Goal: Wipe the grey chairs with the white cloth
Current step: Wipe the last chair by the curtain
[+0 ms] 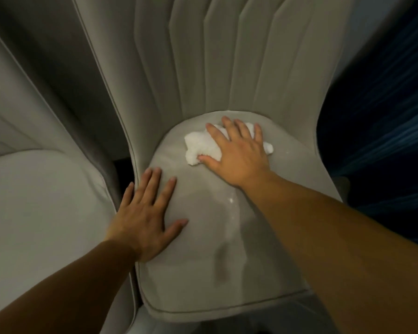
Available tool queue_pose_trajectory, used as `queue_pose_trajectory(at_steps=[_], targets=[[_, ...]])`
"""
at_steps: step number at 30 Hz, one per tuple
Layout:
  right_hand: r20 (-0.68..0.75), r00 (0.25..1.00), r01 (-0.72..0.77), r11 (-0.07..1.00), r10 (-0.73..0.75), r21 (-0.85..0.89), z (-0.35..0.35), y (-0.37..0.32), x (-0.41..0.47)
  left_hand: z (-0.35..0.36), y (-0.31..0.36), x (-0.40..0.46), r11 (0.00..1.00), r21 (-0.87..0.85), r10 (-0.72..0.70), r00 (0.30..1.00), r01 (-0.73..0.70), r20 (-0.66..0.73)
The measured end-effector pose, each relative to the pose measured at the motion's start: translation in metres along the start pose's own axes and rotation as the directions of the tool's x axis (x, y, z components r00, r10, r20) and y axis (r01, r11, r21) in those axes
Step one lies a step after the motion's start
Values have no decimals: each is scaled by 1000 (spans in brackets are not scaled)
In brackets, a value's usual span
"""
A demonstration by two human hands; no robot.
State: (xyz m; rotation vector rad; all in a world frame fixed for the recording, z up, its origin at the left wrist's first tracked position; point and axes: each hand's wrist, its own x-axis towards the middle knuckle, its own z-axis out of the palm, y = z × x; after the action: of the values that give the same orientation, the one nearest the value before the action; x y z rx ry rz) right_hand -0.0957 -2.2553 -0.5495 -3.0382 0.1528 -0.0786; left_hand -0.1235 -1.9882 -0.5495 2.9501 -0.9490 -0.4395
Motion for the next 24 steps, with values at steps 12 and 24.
queue_pose_trajectory(at_steps=[12, 24], targets=[[-48, 999, 8, 1000, -7, 19, 10, 19, 51, 15, -5, 6, 1000, -27, 9, 995, -11, -95], [-45, 999, -12, 1000, 13, 20, 8, 15, 52, 23, -10, 2, 988, -140, 24, 964, -62, -263]])
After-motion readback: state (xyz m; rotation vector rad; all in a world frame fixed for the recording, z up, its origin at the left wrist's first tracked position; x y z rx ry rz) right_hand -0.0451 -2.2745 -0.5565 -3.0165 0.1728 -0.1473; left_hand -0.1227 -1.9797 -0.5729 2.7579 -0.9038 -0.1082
